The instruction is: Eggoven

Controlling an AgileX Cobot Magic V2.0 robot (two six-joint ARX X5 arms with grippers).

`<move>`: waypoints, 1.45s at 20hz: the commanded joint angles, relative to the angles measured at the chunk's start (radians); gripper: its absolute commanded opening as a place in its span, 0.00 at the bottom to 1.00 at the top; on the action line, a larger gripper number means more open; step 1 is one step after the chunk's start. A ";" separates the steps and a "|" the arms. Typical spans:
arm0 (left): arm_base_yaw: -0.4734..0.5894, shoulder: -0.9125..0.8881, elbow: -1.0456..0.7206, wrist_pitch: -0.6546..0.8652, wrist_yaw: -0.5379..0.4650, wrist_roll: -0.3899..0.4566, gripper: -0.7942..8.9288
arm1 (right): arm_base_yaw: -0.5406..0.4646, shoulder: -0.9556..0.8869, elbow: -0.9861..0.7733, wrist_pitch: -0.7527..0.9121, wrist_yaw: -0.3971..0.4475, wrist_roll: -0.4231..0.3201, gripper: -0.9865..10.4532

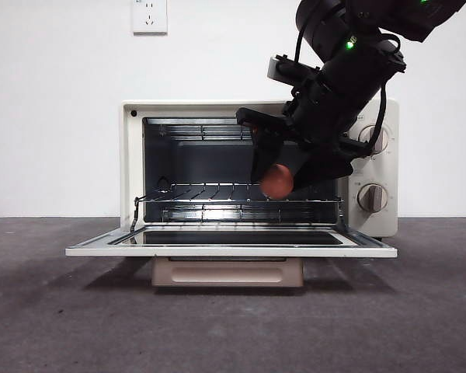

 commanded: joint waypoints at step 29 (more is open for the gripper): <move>0.119 0.475 -0.262 0.711 0.237 -0.202 0.09 | 0.068 -0.802 0.014 -0.588 -0.022 -0.070 0.36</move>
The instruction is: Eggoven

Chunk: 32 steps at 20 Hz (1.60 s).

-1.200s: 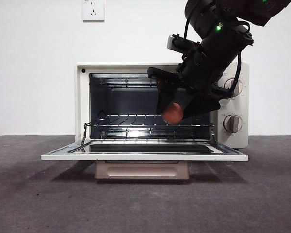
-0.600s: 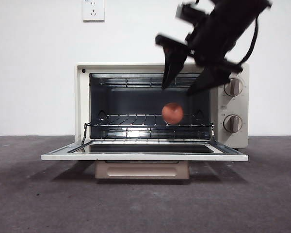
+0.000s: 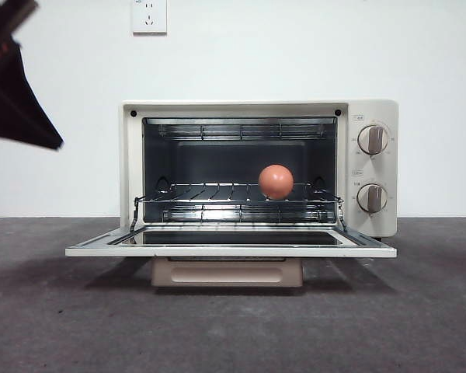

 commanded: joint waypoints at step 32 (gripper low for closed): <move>0.023 0.568 -0.001 0.622 0.262 -0.238 0.09 | 0.008 -0.274 0.014 -0.216 0.087 -0.001 0.36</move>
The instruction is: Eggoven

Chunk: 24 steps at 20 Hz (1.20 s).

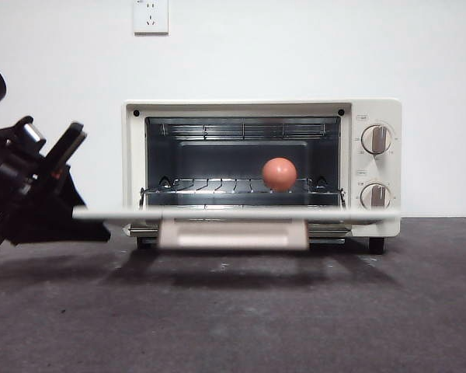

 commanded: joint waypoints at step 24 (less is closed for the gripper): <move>-0.029 -0.206 0.061 0.152 0.002 -0.140 0.09 | 0.008 0.006 0.014 -0.047 0.004 0.002 0.36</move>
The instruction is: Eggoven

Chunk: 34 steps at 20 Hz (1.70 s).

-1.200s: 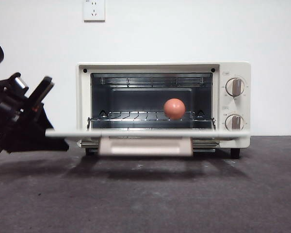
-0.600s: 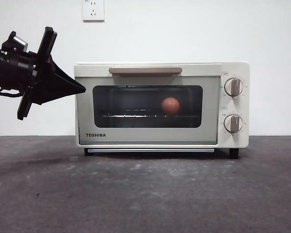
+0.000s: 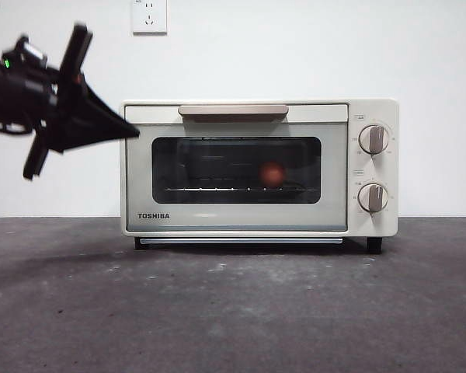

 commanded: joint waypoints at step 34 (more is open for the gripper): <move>-0.086 -0.907 0.064 -1.035 -0.413 0.486 0.09 | 0.012 -0.014 -0.465 0.612 -0.111 -0.021 0.09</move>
